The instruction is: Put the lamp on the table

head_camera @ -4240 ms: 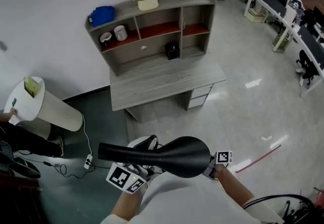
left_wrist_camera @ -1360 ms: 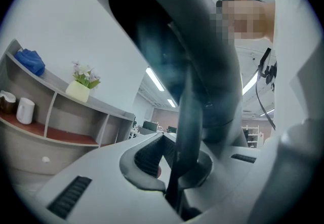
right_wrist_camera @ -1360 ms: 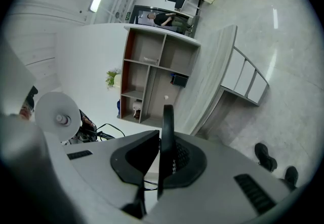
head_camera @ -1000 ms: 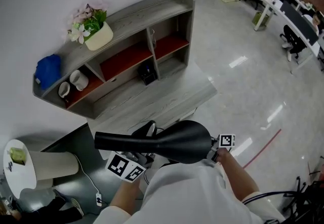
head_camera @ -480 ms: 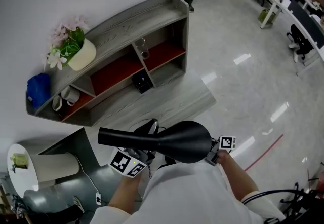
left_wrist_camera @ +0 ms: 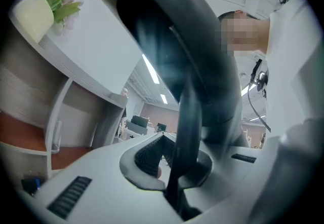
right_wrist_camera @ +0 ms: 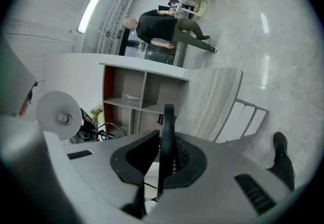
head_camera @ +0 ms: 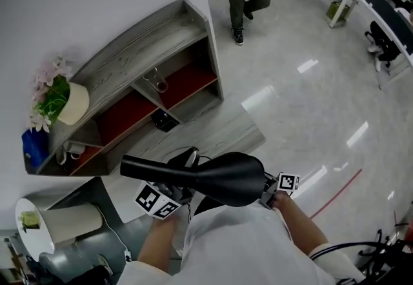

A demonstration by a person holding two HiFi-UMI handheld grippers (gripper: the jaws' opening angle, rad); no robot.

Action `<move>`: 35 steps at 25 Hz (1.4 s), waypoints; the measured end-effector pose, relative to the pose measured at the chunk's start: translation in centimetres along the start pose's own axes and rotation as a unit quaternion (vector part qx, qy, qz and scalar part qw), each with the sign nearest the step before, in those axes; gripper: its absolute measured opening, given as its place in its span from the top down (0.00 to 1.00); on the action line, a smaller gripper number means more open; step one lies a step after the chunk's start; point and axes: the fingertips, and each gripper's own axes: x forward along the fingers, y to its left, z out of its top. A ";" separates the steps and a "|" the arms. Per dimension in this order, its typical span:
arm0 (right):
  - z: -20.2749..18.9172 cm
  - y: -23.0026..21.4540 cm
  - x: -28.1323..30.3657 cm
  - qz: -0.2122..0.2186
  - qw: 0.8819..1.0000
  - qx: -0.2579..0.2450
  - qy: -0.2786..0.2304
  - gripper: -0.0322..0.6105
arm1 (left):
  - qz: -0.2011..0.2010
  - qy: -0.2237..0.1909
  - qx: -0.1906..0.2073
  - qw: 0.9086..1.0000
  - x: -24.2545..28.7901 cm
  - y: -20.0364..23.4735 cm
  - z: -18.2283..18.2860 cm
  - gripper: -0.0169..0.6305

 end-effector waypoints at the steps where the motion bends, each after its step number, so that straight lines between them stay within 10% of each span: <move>1: 0.5 -0.1 0.0 0.004 1.000 0.001 -0.005 0.91 | -0.005 0.005 0.000 1.000 0.8 0.2 -0.2 0.96; 9: 2.3 -5.6 -1.1 -0.100 0.994 0.022 -0.050 0.91 | -0.062 0.045 -0.031 0.997 6.3 3.1 -3.6 0.96; 35: 4.4 -11.9 7.9 -0.047 0.951 0.093 -0.291 0.91 | -0.257 0.138 -0.076 0.953 15.2 13.7 -12.4 0.96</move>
